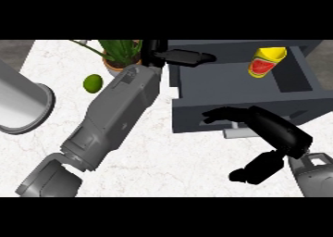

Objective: Pick up the cup, place it into the drawer and close the drawer

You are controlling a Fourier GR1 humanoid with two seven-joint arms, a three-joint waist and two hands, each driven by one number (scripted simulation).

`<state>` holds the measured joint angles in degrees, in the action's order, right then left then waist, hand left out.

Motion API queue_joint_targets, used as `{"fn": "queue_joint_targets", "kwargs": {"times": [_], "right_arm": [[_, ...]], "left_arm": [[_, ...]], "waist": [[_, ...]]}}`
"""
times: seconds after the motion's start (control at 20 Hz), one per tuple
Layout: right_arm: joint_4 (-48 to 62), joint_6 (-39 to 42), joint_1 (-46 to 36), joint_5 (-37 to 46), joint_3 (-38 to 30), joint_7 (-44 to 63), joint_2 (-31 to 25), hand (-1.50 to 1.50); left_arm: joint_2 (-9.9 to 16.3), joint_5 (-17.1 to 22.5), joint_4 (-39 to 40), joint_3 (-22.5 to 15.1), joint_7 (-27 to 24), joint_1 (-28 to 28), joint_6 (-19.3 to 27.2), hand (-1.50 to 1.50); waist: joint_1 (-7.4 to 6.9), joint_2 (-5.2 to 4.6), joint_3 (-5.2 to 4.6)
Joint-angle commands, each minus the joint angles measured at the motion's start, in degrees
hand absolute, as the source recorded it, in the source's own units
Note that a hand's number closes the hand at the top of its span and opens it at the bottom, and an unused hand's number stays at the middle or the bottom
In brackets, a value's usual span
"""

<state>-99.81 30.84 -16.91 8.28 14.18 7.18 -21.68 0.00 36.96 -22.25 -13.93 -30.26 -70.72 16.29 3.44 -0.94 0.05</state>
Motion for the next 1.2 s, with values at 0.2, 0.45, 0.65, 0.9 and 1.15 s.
{"fn": "queue_joint_targets", "kwargs": {"times": [0.2,0.45,0.65,0.9,1.15], "right_arm": [[22.5,-6.1,-3.5,15.2,4.7,-10.1,1.5,-1.5],[40.5,-11.5,-10.3,21.7,6.1,-16.4,4.4,1.5],[52.4,-14.8,-16.2,21.0,1.3,-22.6,4.2,1.5],[62.7,-19.3,-24.7,20.4,-3.7,-27.5,4.7,1.5],[68.9,-22.4,-31.3,18.0,-9.8,-30.6,1.4,1.5]], "left_arm": [[0.0,0.9,-5.4,0.4,-0.5,4.7,-2.1,-1.5],[1.7,0.6,-8.2,0.4,-2.9,11.1,-4.6,-1.5],[4.9,1.4,-14.0,0.5,0.6,13.2,-5.6,-1.5],[7.4,0.9,-15.9,-0.2,-0.4,17.6,-9.7,-1.5],[8.4,1.4,-18.0,-0.5,1.0,19.8,-11.7,-1.5]], "waist": [[-5.22,0.66,0.02],[-7.28,0.4,0.06],[-9.2,0.66,0.13],[-10.69,-0.24,0.2],[-12.15,-1.0,0.27]]}}
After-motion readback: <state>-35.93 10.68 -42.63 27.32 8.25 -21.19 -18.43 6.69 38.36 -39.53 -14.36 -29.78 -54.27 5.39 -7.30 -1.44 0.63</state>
